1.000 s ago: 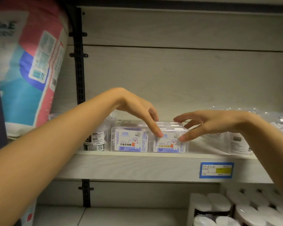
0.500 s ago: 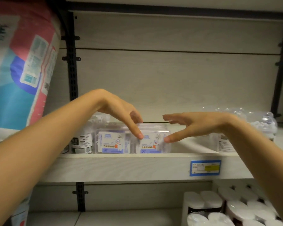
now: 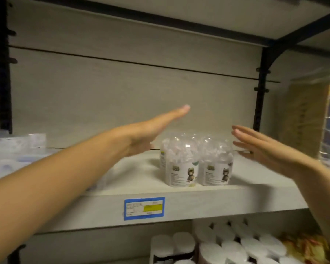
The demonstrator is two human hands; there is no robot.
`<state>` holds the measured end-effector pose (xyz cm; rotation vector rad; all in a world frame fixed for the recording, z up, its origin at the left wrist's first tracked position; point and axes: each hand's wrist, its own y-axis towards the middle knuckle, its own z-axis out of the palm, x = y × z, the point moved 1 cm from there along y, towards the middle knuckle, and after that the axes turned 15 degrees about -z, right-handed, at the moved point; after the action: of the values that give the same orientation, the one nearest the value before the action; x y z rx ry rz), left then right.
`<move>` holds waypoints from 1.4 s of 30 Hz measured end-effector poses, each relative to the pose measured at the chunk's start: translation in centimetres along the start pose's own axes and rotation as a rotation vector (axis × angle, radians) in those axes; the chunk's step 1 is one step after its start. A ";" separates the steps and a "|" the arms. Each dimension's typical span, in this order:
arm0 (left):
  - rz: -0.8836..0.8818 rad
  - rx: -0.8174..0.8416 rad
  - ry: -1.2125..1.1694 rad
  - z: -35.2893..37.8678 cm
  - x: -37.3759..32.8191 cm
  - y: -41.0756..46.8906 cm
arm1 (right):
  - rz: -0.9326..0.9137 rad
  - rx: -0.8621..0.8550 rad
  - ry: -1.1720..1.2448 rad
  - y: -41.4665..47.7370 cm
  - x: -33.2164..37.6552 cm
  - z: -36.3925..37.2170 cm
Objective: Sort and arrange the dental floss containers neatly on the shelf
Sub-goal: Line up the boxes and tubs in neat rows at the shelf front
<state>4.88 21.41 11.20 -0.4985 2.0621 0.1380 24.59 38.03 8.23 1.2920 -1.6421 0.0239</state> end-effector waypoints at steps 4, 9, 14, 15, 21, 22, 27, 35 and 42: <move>-0.110 -0.131 -0.542 2.8 0.1 3.6 | 0.146 -0.084 0.457 2.1 -4.4 1.1; -0.184 -0.213 -0.831 4.0 1.9 5.9 | 0.272 -0.061 0.598 3.8 -4.8 3.1; -0.196 -0.209 -0.790 5.6 2.0 5.5 | 0.270 0.018 0.608 4.2 -4.6 3.8; -0.210 -0.210 -0.787 5.7 1.9 5.5 | 0.276 0.024 0.610 4.2 -4.7 3.7; -0.224 -0.195 -0.797 6.9 1.1 5.6 | 0.323 -0.014 0.643 3.5 -4.3 2.9; -0.226 -0.185 -0.791 7.2 0.9 5.7 | 0.324 -0.026 0.640 3.4 -4.3 2.6; -0.206 -0.149 -0.748 8.3 0.3 7.0 | 0.311 -0.084 0.611 2.5 -4.1 1.0; -0.186 -0.102 -0.708 8.7 -0.1 7.6 | 0.295 -0.052 0.577 1.5 -4.0 0.1; 0.164 -0.560 0.042 2.3 -1.2 0.9 | -0.318 -0.208 -0.096 1.7 -0.2 -2.6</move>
<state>6.88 23.26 10.88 -0.6692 2.0939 0.8233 25.12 40.34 10.28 1.3933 -1.4577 -0.3975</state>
